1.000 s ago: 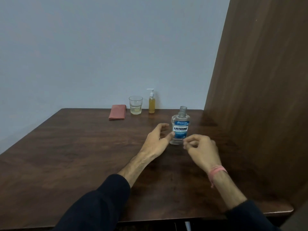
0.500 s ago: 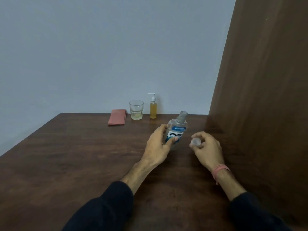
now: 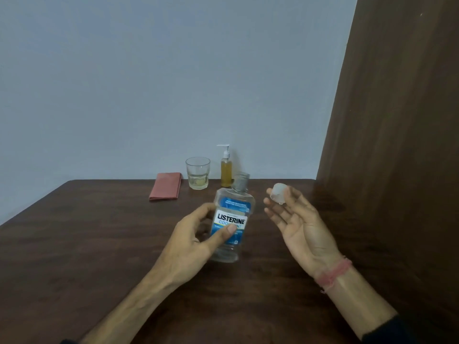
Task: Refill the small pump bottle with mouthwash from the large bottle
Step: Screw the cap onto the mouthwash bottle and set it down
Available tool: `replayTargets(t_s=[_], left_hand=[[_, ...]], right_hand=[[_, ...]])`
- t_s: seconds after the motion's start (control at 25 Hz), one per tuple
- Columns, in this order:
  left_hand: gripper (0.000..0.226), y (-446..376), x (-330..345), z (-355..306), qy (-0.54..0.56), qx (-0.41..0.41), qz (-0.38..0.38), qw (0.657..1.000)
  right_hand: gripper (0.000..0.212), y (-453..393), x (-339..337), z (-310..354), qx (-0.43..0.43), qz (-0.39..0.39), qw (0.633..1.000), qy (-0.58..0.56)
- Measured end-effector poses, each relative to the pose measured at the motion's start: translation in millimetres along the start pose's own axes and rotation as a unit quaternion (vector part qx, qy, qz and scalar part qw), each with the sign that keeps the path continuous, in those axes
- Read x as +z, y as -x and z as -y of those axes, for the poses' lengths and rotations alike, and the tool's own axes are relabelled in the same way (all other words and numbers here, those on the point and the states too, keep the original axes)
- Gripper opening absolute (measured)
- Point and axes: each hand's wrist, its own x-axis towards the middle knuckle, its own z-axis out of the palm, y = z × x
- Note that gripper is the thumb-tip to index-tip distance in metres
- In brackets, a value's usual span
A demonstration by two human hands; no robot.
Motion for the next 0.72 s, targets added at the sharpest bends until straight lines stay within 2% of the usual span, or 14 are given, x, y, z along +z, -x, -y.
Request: replayTargets(t_s=[0.08,0.2,0.36,0.4,0.56,0.72], left_hand=[[0.040,5.1,8.7,-3.6,0.015,0.015,0.040,0.999],[0.040,9.0,14.3,-2.4,0.026,0.034,0.054,0.998],[0.038,7.7,11.5,1.1,0.025,0.038,0.052,0.998],[0.037,6.9,11.3,1.1,0.025,0.038,0.049,0.998],[0.041,5.9,11.3,2.3,0.023,0.030,0.048,0.998],[0.043,6.4,13.1,4.4,0.024,0.025,0.052,0.998]], right_hand=[[0.043,5.8,5.8,3.8,0.005,0.011,0.999,-0.035],[0.046,7.2,5.8,3.7,-0.002,0.009,0.999,-0.033],[0.022,8.4,6.6,4.6,-0.007,0.014,1.000,-0.012],[0.021,9.1,7.3,4.8,-0.008,0.018,1.000,-0.010],[0.033,9.7,7.7,3.8,-0.011,0.033,0.999,0.023],[0.034,11.8,8.9,1.7,-0.002,0.048,0.997,0.056]])
